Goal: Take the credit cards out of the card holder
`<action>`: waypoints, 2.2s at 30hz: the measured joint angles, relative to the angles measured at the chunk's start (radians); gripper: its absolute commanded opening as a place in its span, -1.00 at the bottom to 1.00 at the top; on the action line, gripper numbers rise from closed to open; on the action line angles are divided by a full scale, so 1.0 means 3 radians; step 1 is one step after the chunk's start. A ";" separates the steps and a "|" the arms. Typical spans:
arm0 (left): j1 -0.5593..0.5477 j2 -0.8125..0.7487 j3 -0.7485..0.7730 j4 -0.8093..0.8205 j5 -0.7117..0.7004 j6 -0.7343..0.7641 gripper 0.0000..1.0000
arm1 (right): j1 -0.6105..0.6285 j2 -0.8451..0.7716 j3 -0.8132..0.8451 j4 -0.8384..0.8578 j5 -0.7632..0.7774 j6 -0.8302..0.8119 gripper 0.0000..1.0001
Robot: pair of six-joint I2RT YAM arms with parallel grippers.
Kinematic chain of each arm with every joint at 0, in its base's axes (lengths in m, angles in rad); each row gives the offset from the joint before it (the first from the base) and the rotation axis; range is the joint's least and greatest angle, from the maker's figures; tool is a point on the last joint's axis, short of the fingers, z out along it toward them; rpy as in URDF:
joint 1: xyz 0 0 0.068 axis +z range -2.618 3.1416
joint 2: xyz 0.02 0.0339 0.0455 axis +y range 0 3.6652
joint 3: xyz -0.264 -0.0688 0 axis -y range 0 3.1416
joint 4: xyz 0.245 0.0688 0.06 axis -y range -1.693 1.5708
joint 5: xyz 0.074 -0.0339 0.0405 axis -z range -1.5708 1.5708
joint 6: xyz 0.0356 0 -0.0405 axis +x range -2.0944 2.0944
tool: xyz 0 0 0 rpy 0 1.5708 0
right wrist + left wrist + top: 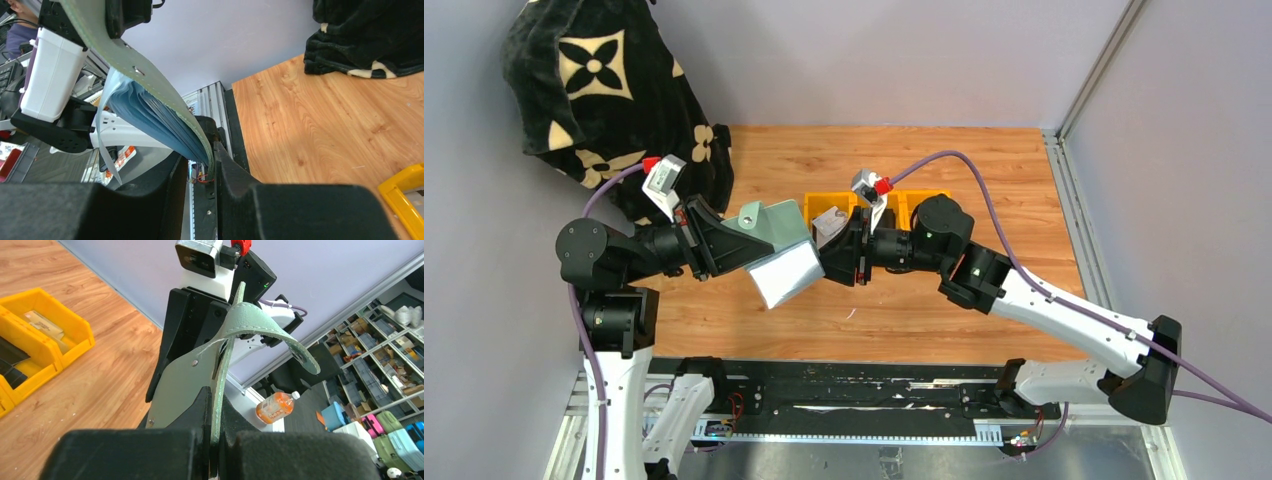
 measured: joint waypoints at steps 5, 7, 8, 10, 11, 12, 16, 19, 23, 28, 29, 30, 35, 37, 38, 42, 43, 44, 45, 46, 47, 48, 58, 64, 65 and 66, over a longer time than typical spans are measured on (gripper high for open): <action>0.0008 0.0000 0.0000 0.0045 -0.0001 -0.0028 -1.00 | 0.0000 0.0076 0.0090 0.0001 0.0060 -0.0003 -0.45; 0.0013 0.0000 0.0000 0.0061 -0.0001 -0.0031 -1.00 | 0.0003 0.0111 0.0132 0.0000 0.0074 -0.0004 -0.33; 0.0013 0.0000 0.0000 0.0066 0.0000 -0.0032 -1.00 | 0.0003 0.0130 0.0154 0.0001 0.0084 -0.0004 -0.26; 0.0013 0.0000 0.0000 0.0069 0.0014 -0.0038 -1.00 | 0.0010 0.0172 0.0197 0.0018 0.0107 -0.0001 -0.19; 0.0013 0.0000 0.0000 0.0070 0.0024 -0.0041 -1.00 | 0.0019 0.0188 0.0221 0.0025 0.0118 -0.0003 -0.13; 0.0013 -0.0001 0.0000 0.0071 0.0031 -0.0042 -1.00 | 0.0025 0.0201 0.0235 0.0039 0.0128 -0.0003 -0.07; 0.0013 -0.0001 0.0000 0.0072 0.0055 -0.0043 -1.00 | 0.0074 0.0205 0.0238 0.0123 0.0172 -0.0003 0.05; 0.0013 -0.0003 0.0000 0.0074 0.0075 -0.0043 -1.00 | 0.0103 0.0205 0.0238 0.0165 0.0174 -0.0003 0.09; 0.0013 -0.0003 0.0000 0.0075 0.0092 -0.0045 -1.00 | 0.0128 0.0205 0.0238 0.0197 0.0175 -0.0004 0.11; 0.0013 -0.0010 0.0000 0.0076 0.0093 -0.0056 -1.00 | 0.0140 0.0205 0.0238 0.0244 0.0175 -0.0003 0.14; 0.0013 -0.0019 0.0000 0.0076 0.0093 -0.0060 -1.00 | 0.0146 0.0202 0.0238 0.0256 0.0177 -0.0003 0.15; 0.0013 -0.0022 0.0000 0.0076 0.0093 -0.0065 -1.00 | 0.0150 0.0201 0.0238 0.0270 0.0177 -0.0003 0.16; 0.0013 -0.0041 0.0000 0.0085 0.0097 -0.0081 -1.00 | 0.0200 0.0165 0.0238 0.0272 0.0237 -0.0079 0.24; 0.0013 -0.0043 0.0000 0.0085 0.0100 -0.0083 -1.00 | 0.0233 0.0134 0.0238 0.0240 0.0323 -0.0164 0.31; 0.0013 -0.0043 0.0000 0.0085 0.0100 -0.0084 -1.00 | 0.0252 0.0112 0.0239 0.0214 0.0381 -0.0215 0.34; 0.0013 -0.0041 -0.0001 0.0074 0.0098 -0.0079 -1.00 | 0.0348 0.0041 0.0324 -0.0025 0.0657 -0.0443 0.44; 0.0013 -0.0041 0.0000 0.0074 0.0098 -0.0078 -1.00 | 0.0373 0.0028 0.0352 -0.0085 0.0738 -0.0498 0.46; 0.0013 -0.0041 -0.0001 0.0071 0.0098 -0.0076 -1.00 | 0.0389 0.0015 0.0373 -0.0114 0.0801 -0.0543 0.48; 0.0013 -0.0041 -0.0003 0.0065 0.0098 -0.0076 -1.00 | 0.0418 -0.0006 0.0398 -0.0159 0.0900 -0.0615 0.50; 0.0013 -0.0039 -0.0004 0.0057 0.0097 -0.0076 -1.00 | 0.0434 -0.0019 0.0411 -0.0183 0.0951 -0.0652 0.52; 0.0013 -0.0039 -0.0004 0.0052 0.0097 -0.0076 -1.00 | 0.0458 -0.0032 0.0443 -0.0237 0.1033 -0.0722 0.53; 0.0013 -0.0039 -0.0004 0.0051 0.0097 -0.0075 -1.00 | 0.0479 -0.0032 0.0473 -0.0278 0.1091 -0.0776 0.54; 0.0013 -0.0039 -0.0004 0.0045 0.0114 -0.0076 -1.00 | 0.0609 0.0018 0.0557 -0.0225 0.1074 -0.1006 0.39; 0.0013 -0.0039 -0.0004 0.0006 0.0134 -0.0050 -1.00 | 0.0613 0.0020 0.0559 0.0000 0.0783 -0.0860 -0.67; 0.0013 -0.0041 -0.0004 -0.0010 0.0139 -0.0034 -0.98 | 0.0613 0.0020 0.0566 -0.0001 0.0758 -0.0825 -0.79; 0.0013 -0.0041 -0.0004 -0.0025 0.0142 -0.0015 -0.92 | 0.0613 0.0020 0.0573 -0.0005 0.0736 -0.0795 -0.93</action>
